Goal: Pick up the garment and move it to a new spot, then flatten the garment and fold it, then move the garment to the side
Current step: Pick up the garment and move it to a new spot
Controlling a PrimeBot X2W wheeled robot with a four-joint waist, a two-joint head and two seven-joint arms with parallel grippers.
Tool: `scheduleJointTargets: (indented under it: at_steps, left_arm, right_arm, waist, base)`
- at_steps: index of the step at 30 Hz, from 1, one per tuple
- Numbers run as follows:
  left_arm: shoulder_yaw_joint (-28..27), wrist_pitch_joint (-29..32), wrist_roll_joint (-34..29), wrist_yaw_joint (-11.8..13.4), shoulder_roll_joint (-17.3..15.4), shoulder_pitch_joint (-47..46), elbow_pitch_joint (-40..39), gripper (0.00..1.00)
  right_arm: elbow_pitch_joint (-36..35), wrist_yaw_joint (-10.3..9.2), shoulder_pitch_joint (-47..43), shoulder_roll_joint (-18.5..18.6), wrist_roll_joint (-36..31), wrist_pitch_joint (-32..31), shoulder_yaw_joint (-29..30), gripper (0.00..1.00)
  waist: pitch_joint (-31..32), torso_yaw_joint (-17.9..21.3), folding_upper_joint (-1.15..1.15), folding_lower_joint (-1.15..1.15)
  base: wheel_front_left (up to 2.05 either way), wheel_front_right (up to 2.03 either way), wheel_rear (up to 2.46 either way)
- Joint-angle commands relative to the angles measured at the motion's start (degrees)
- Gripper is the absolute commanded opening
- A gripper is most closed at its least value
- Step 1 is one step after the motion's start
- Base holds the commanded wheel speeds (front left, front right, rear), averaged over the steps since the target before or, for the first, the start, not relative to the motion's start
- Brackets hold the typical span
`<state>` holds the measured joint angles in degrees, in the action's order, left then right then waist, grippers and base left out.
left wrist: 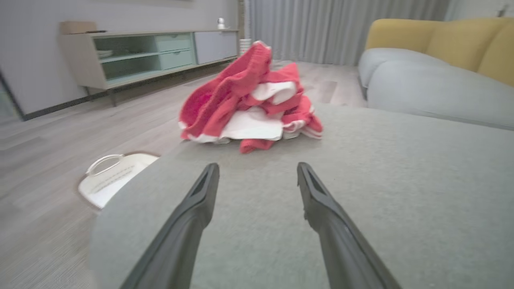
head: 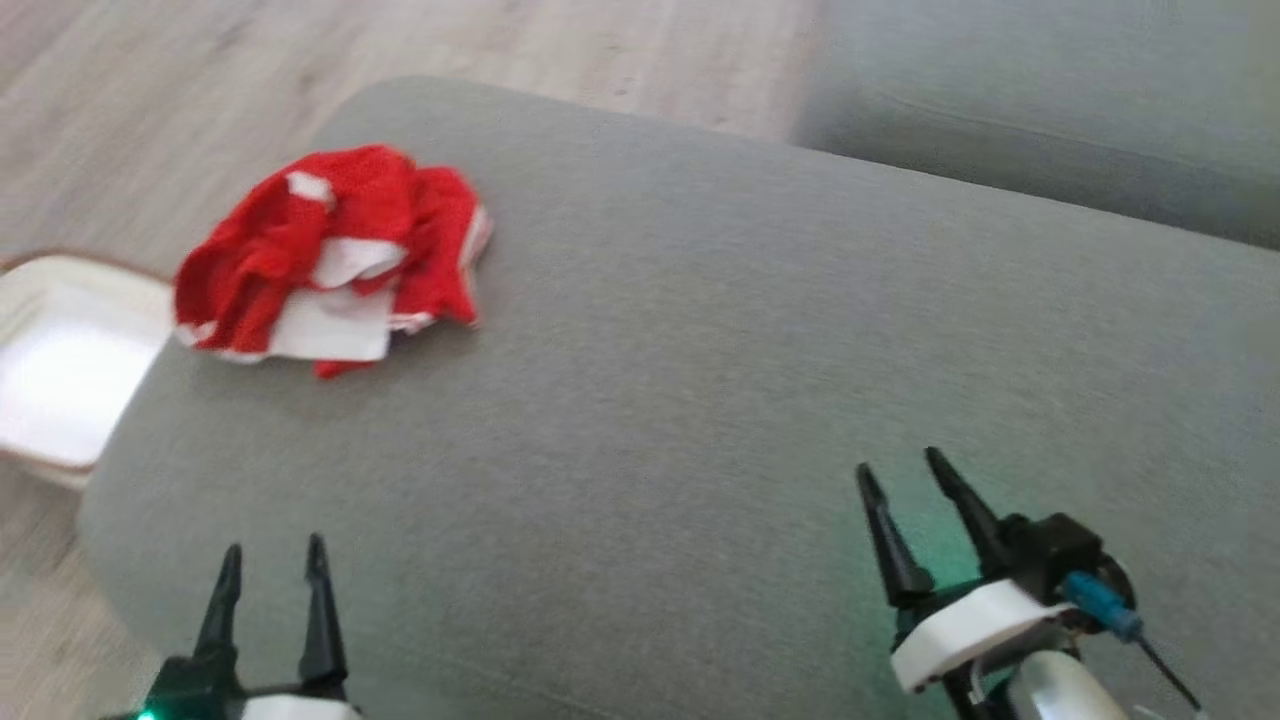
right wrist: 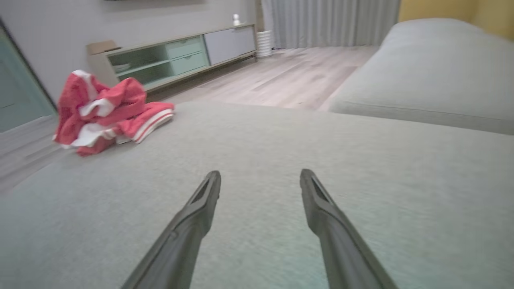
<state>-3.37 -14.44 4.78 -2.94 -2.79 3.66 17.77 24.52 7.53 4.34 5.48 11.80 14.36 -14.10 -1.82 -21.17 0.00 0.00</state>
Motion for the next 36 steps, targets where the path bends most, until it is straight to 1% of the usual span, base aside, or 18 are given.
scheduleJointTargets:
  at_steps: [1,4,7,9,12,15,18,19,24,29,34,36]
  left_arm:
    - [-2.67,-0.56,0.33,0.34,-0.1,-0.56,-1.72,1.0]
    - [-3.73,-0.56,0.78,0.22,-0.1,0.16,-2.06,1.0]
    - [-4.2,-0.56,1.07,-0.11,-0.1,0.04,-2.26,1.0]
    - [-4.41,-0.56,2.03,-0.02,-0.1,-0.87,-3.43,1.0]
    - [-5.78,-0.56,2.11,-1.01,-0.31,-3.64,-5.57,1.0]
    - [-6.69,-0.56,1.71,-2.28,-1.77,-8.21,-7.08,1.0]
    - [-7.05,-0.56,1.9,-3.24,-4.09,-14.12,-6.63,1.0]
    - [-7.05,-0.56,1.9,-3.24,-4.09,-14.12,-6.63,1.0]
    - [-5.51,-0.56,4.11,-4.3,-9.38,-25.28,-0.81,1.0]
    - [-2.12,-0.51,5.8,-4.51,-14.44,-34.37,9.01,1.0]
    - [0.61,0.72,7.87,-4.53,-17.19,-40.53,17.95,1.0]
    - [1.09,1.79,7.55,-4.33,-18.04,-42.3,21.24,1.0]
  right_arm:
    - [-1.2,-0.04,3.14,-0.4,0.37,0.63,-2.46,1.0]
    - [-0.55,-0.04,4.17,-0.44,0.68,0.63,-4.72,1.0]
    - [-0.36,-0.04,4.8,-0.11,0.98,0.63,-5.8,1.0]
    - [-0.34,-0.04,5.01,0.26,1.14,0.63,-6.12,1.0]
    - [-0.63,-0.04,5.55,1.05,1.27,0.63,-6.91,1.0]
    - [-1.28,-0.04,6.68,2.16,1.24,0.63,-7.81,1.0]
    - [-1.89,-0.04,7.85,3.44,1.35,0.63,-8.3,1.0]
    - [-1.89,-0.04,7.85,3.44,1.35,0.63,-8.3,1.0]
    - [-2.61,-0.04,9.62,5.25,1.46,0.63,-9.04,1.0]
    - [-3.34,-0.04,11.07,6.74,1.83,0.63,-9.47,1.0]
    - [-3.85,-0.04,11.57,7.57,2.13,0.63,-8.96,1.0]
    - [-3.9,-0.04,11.82,7.9,2.26,0.63,-8.86,1.0]
  waist:
    - [-0.96,-4.17,0.0,0.0]
    - [-1.47,-5.29,0.0,0.0]
    - [-2.06,-5.82,0.0,0.0]
    - [-2.66,-5.92,0.0,0.0]
    - [-4.36,-5.3,0.0,0.0]
    - [-6.74,-4.2,0.0,0.0]
    - [-9.5,-2.92,0.0,0.0]
    - [-9.5,-2.92,0.0,0.0]
    - [-13.92,-0.28,0.0,0.0]
    - [-17.45,2.55,0.0,0.0]
    - [-19.94,4.67,0.0,0.0]
    - [-20.76,5.27,0.0,0.0]
  base:
    - [0.0,0.0,0.0]
    - [0.0,0.0,0.0]
    - [0.0,0.0,0.0]
    - [0.0,0.0,0.0]
    - [0.0,0.0,0.0]
    - [0.0,0.0,0.0]
    - [0.0,0.0,0.0]
    - [0.0,0.0,0.0]
    - [0.0,0.0,0.0]
    - [0.0,0.0,0.0]
    - [0.0,0.0,0.0]
    - [0.0,0.0,0.0]
